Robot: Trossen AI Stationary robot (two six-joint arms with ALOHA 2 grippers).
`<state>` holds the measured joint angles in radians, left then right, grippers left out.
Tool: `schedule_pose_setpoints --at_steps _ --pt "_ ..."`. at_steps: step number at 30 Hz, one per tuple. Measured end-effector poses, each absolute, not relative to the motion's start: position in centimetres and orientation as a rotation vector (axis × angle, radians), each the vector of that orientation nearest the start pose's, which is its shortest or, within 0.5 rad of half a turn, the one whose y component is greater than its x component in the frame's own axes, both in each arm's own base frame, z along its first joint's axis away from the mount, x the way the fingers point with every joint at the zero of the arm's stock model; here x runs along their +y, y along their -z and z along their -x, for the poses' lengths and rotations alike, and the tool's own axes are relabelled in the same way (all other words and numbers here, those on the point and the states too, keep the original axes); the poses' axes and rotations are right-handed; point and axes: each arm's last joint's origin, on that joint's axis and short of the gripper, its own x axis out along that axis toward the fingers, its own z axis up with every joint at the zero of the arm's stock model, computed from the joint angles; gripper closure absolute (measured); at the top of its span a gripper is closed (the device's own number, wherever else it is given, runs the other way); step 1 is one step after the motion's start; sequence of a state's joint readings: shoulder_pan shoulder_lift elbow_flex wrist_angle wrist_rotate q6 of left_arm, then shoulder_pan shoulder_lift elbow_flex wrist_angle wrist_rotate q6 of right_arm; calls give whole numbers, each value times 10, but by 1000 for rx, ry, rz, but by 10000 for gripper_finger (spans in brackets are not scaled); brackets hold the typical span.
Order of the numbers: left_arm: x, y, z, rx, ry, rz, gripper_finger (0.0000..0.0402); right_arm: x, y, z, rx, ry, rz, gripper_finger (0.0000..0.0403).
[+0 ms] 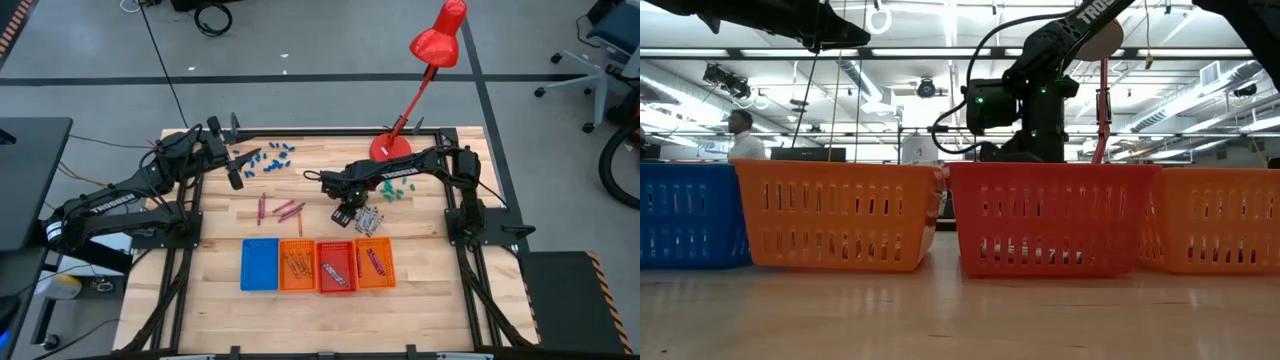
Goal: Sort crayons
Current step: Put the black crayon into the blue bin
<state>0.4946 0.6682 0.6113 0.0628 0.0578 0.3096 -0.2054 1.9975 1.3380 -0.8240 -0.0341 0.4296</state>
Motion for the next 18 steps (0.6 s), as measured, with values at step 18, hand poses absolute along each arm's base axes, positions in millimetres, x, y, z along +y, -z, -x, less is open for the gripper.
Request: schedule_pose_setpoints --at_steps 18 --pt "73 -314 -139 62 -434 -306 221 -66 -145 -362 1489 142 -64 255"
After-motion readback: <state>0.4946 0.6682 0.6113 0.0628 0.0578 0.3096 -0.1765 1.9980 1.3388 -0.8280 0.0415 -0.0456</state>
